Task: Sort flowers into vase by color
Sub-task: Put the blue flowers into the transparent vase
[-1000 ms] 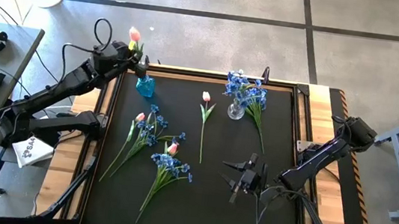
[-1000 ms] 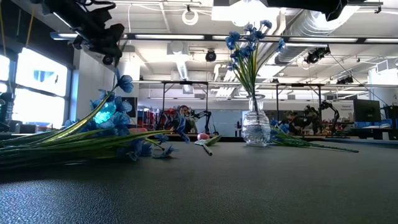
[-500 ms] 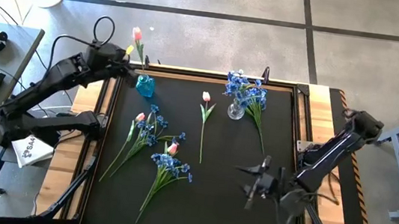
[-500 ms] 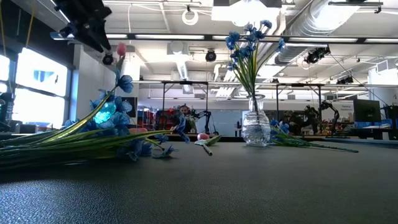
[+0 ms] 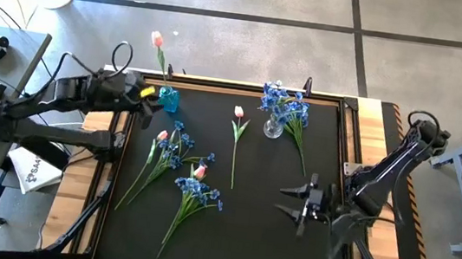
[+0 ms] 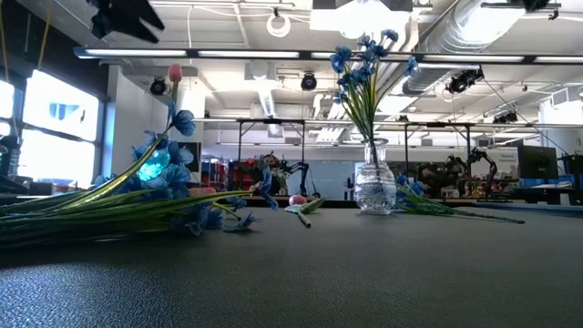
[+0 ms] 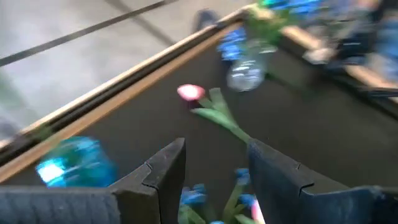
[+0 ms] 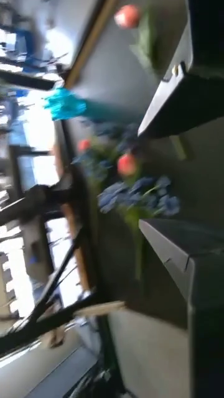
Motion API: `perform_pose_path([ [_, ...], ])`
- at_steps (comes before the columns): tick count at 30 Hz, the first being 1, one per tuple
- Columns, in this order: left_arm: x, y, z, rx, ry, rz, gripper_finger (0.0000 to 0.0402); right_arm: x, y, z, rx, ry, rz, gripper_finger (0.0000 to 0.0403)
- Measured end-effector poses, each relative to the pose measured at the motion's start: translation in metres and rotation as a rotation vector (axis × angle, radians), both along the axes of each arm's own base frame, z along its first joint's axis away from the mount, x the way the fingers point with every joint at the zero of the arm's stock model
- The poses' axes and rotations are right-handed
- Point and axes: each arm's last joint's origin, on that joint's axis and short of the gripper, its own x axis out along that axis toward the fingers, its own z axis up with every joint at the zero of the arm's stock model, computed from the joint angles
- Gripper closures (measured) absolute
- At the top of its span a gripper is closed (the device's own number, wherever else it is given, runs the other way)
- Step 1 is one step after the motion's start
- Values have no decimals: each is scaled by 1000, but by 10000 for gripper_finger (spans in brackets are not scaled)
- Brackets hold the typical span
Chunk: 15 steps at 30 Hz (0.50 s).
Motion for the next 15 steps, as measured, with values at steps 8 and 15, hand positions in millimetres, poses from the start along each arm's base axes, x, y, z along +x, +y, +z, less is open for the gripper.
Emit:
perform_pose_path([
  [8, 36, -36, -22, 67, -153, -238, 246, 5, -61, -35, 210, 365, -303, 136],
  [15, 64, -57, -71, 97, -187, -306, 246, 8, -116, -53, 254, 586, -643, 135],
])
